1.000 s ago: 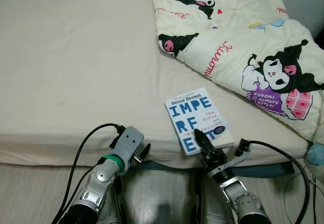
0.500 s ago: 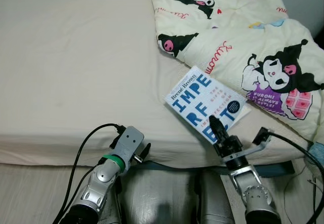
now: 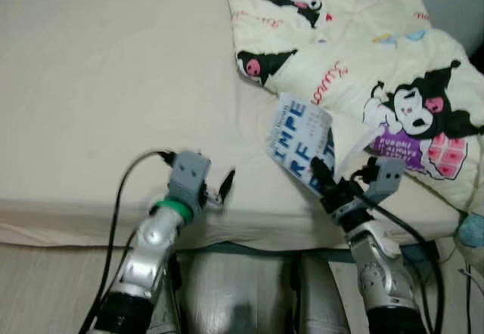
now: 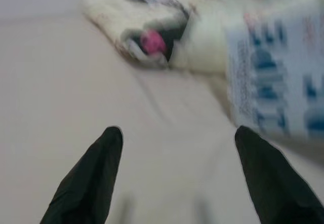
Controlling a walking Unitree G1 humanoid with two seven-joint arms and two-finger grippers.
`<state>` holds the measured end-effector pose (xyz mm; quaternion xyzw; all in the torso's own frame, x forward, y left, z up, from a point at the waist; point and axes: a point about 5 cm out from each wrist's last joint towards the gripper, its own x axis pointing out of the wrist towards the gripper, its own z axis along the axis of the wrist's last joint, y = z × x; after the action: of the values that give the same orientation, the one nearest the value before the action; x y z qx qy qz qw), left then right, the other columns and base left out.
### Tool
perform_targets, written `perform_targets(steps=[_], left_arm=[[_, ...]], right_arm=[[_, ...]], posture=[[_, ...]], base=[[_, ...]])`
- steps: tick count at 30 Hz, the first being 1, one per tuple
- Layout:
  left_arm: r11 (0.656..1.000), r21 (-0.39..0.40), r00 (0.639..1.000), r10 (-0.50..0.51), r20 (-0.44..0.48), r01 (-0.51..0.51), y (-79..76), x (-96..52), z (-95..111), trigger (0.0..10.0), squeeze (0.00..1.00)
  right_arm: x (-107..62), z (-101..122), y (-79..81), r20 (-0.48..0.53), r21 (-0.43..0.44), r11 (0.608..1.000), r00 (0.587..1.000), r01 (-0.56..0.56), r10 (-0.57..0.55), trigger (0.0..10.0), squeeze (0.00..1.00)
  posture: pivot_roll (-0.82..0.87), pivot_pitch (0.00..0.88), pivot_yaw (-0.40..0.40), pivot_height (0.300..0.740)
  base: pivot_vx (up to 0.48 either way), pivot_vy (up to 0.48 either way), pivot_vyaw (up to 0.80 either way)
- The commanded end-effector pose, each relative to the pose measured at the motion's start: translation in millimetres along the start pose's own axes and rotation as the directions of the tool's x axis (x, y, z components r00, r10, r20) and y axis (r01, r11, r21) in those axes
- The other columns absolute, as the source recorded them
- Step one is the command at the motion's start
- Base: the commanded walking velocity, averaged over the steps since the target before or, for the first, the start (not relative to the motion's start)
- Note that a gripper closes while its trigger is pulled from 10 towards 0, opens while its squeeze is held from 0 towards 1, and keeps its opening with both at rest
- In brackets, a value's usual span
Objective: Clean up the room
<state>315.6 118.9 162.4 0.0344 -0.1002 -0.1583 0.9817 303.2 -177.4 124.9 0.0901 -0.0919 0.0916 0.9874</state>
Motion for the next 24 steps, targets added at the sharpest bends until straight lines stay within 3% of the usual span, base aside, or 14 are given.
perform_targets(steps=[1,6,8,14,24], left_arm=[[0.992,-0.082,0.996,0.093,0.005,-0.092,12.6,-3.4,5.2,10.0,0.00],[0.972,-0.099,0.976,0.216,-0.001,-0.215,28.1,-7.5,6.2,10.0,0.00],[0.962,-0.027,0.961,0.271,-0.061,-0.273,39.7,-21.5,-11.3,10.0,0.00],[0.956,0.003,0.945,0.290,-0.151,-0.292,46.1,-39.8,-28.1,10.0,0.00],[0.961,-0.005,0.952,0.275,-0.135,-0.278,39.3,-27.8,-19.5,10.0,0.00]], right_arm=[[-3.7,11.8,-1.0,0.072,-0.130,0.991,0.997,0.023,-0.014,10.0,0.00],[-3.9,21.1,-1.6,0.120,-0.206,0.977,0.993,0.045,-0.021,10.0,0.00],[-1.5,28.2,1.1,0.152,-0.232,0.972,0.988,0.034,0.002,10.0,0.00],[3.5,31.9,8.9,0.179,-0.270,0.963,0.983,0.016,0.034,10.0,0.00],[14.9,31.7,21.9,0.204,-0.277,0.961,0.977,-0.004,0.063,10.0,0.00]], posture=[[0.00,0.134,0.014,0.561],[0.00,0.127,0.009,0.571],[0.00,0.119,-0.005,0.581],[0.01,0.112,-0.016,0.601],[0.03,0.095,-0.028,0.646]], base=[[0.000,0.000,0.00],[0.000,0.000,0.00],[0.000,0.000,0.00],[0.000,0.000,0.00],[0.000,0.000,0.00]])
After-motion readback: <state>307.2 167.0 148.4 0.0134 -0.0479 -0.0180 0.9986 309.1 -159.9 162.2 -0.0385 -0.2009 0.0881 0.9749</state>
